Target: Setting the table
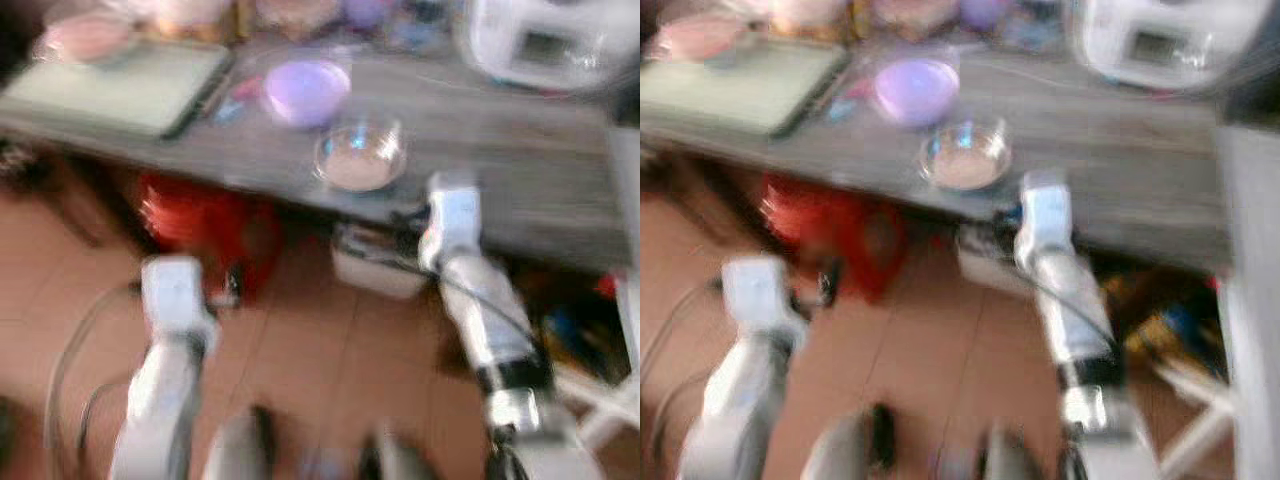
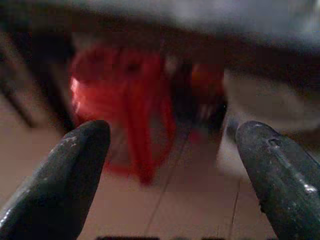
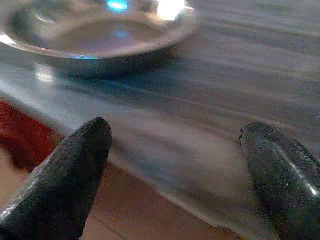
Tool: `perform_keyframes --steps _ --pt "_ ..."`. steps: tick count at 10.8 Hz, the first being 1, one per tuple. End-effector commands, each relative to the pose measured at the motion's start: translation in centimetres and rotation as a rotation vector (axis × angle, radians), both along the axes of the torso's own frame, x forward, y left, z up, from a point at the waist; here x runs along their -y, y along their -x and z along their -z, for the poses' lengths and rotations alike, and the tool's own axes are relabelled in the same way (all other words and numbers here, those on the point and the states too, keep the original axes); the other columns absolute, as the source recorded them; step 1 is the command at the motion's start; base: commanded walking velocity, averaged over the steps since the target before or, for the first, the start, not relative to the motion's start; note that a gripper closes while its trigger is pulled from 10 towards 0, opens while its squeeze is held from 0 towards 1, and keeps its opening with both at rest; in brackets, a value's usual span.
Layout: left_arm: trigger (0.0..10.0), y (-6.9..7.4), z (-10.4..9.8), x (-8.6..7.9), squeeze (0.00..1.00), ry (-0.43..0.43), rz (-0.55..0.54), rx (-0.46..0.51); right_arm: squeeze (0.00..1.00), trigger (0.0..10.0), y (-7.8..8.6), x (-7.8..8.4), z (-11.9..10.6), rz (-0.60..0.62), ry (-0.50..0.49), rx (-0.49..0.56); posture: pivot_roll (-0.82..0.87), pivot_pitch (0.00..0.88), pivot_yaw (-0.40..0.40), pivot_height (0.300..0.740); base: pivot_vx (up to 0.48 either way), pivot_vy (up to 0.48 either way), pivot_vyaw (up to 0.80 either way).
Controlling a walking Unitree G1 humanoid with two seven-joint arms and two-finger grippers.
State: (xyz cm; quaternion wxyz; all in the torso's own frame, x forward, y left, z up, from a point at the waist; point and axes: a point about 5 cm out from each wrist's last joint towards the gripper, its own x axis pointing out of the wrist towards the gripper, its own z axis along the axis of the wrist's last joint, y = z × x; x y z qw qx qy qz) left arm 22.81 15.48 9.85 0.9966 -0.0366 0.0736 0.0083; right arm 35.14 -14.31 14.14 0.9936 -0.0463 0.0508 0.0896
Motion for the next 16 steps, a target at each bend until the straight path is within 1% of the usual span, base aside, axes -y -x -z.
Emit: perform_keyframes --steps 1,3,7,10,12,14,15,16 --pt "10.0 -0.4 -0.8 0.0 0.0 -0.013 0.005 0.027 0.0 10.0 -0.2 -0.1 0.4 -0.013 -0.008 -0.02 0.05 0.239 0.044 0.74 0.0 0.0 0.0" --pt "10.0 0.0 -0.8 -0.1 0.0 -0.014 0.0 0.019 0.0 10.0 -1.4 -0.4 -0.2 -0.053 0.001 -0.01 0.06 0.252 0.045 0.74 0.0 0.0 0.0" --pt "10.0 0.4 -0.8 -0.2 0.0 -0.019 -0.002 0.004 0.0 10.0 -3.4 -1.9 -2.0 -0.143 -0.001 0.025 0.07 0.276 0.052 0.74 0.0 0.0 0.0" --pt "10.0 0.5 -0.8 -0.3 0.0 -0.022 0.0 -0.001 0.0 10.0 -4.3 -2.8 -3.1 -0.175 0.0 0.054 0.08 0.278 0.054 0.74 0.0 0.0 0.0" --pt "10.0 0.5 -0.8 -0.2 0.0 -0.024 0.002 -0.001 0.0 10.0 -4.5 -2.8 -3.2 -0.171 -0.004 0.061 0.08 0.276 0.056 0.74 0.0 0.0 0.0" --pt "10.0 0.1 -0.9 -0.3 0.0 -0.025 -0.002 0.009 0.0 10.0 -4.3 -2.7 -3.0 -0.179 -0.017 0.071 0.08 0.247 0.047 0.74 0.0 0.0 0.0" --pt "10.0 -0.1 -0.8 -0.3 0.0 -0.02 -0.01 0.012 0.0 10.0 -3.8 -2.2 -2.5 -0.178 -0.032 0.073 0.07 0.226 0.042 0.74 0.0 0.0 0.0" --pt "10.0 -0.2 -0.7 -0.4 0.0 -0.016 -0.033 0.02 0.0 10.0 -2.4 -1.3 -1.9 -0.186 -0.044 0.109 0.06 0.196 0.038 0.74 0.0 0.0 0.0"
